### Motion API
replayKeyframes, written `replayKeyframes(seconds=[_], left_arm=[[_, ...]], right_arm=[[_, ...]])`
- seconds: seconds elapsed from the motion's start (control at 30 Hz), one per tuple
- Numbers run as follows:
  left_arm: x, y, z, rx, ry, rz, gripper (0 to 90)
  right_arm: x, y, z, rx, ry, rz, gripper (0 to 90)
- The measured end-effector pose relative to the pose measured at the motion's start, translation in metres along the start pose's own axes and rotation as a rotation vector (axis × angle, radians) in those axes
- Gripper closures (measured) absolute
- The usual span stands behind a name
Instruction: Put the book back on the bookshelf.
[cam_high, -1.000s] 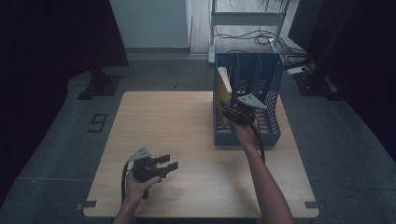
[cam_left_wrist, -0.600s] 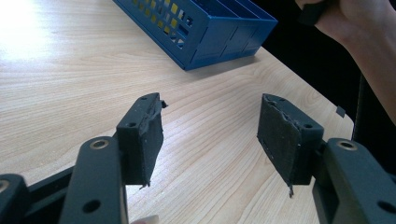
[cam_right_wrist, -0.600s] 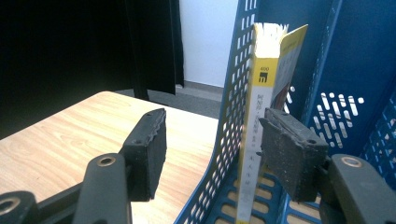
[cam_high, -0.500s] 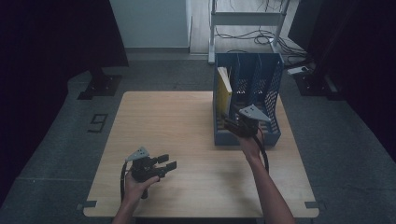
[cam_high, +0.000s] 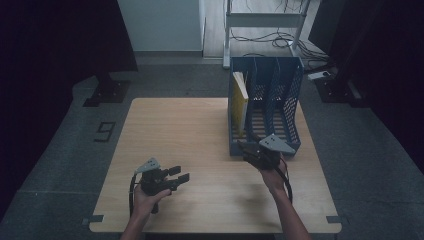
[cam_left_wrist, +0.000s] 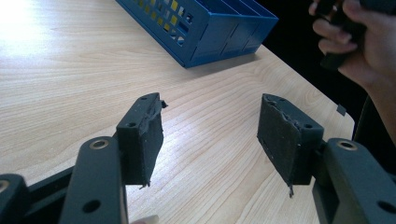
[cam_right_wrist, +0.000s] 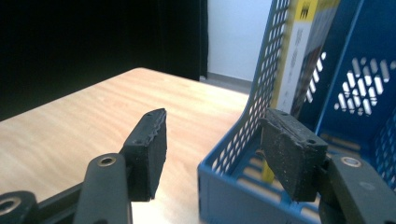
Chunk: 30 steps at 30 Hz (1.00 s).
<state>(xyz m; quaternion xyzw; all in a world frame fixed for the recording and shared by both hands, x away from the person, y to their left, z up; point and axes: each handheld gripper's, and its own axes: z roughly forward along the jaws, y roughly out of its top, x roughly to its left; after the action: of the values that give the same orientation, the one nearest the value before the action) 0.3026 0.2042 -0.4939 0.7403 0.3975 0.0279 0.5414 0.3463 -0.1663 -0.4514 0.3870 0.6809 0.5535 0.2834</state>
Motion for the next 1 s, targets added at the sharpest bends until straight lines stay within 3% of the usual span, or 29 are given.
replayKeyframes(seconds=[0.27,0.5,1.0], left_arm=[[0.000,0.000,-0.001,-0.003,0.001,-0.002,40.2],[0.000,-0.001,-0.001,-0.001,0.004,-0.003,40.1],[0.001,-0.002,-0.002,0.004,0.009,-0.005,40.1]], right_arm=[[0.008,-0.033,-0.017,0.044,0.018,-0.007,40.2],[0.006,-0.058,-0.026,0.108,0.020,0.010,40.2],[-0.002,-0.085,-0.027,0.215,0.007,0.030,39.9]])
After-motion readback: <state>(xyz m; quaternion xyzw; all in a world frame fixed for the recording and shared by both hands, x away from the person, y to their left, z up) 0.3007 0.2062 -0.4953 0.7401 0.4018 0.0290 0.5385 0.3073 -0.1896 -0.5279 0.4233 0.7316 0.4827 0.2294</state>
